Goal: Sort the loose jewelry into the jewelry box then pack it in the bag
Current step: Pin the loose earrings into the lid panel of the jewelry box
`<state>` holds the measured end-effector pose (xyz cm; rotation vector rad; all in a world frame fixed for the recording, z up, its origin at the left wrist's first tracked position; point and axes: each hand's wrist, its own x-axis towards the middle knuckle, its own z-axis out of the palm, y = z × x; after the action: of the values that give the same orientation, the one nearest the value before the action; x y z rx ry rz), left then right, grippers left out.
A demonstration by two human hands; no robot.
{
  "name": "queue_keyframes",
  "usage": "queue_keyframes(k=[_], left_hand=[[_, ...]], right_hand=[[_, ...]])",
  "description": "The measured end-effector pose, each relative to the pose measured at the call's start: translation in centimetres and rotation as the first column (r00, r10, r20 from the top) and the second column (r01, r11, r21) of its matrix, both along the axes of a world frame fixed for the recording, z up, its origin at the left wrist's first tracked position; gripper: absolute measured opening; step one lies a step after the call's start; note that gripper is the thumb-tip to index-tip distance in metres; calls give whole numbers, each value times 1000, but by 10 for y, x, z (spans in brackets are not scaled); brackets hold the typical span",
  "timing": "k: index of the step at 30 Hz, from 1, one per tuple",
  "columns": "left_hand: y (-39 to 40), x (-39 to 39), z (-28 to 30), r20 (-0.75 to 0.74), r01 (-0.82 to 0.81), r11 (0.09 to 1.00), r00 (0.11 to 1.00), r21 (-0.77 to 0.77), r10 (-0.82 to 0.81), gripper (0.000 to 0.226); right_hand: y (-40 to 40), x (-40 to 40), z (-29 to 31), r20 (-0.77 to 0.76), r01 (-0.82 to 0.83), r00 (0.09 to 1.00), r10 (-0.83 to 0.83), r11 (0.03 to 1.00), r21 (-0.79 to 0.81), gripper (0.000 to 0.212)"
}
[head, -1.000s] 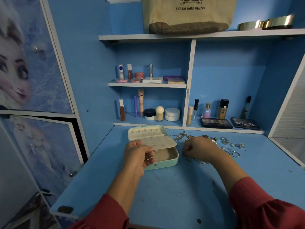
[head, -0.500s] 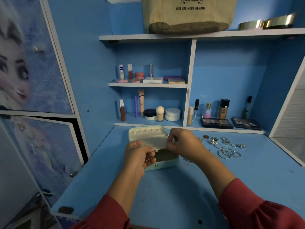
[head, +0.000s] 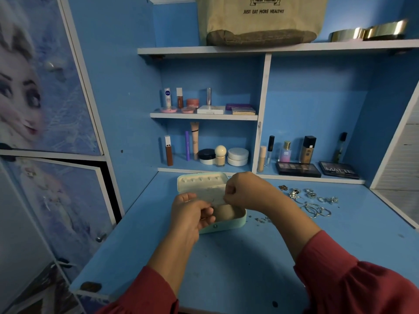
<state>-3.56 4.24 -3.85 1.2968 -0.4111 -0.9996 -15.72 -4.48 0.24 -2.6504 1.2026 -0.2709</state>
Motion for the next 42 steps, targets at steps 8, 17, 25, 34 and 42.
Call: queue_keyframes(k=[8,17,25,34,42], left_hand=[[0,0,0,2,-8,1000,1000,-4,8,41],[-2,-1,0,-7,-14,1000,1000,-1,14,40],[-2,1,0,-3,-17,1000,1000,9,17,41],[-2,0,-1,1,-20,1000,1000,7,20,42],[-2,0,-1,-5,-23,1000,1000,5,23,43]], right_hand=[[-9,1,-9,92,51,993,-69,981,188,14],[-2,9,-21,295,-60,956,12,986,155,14],[-3,14,-27,313,-85,949,35,985,148,17],[-4,14,-28,273,-66,961,30,990,124,17],[0,16,-25,185,-76,981,56,992,100,13]])
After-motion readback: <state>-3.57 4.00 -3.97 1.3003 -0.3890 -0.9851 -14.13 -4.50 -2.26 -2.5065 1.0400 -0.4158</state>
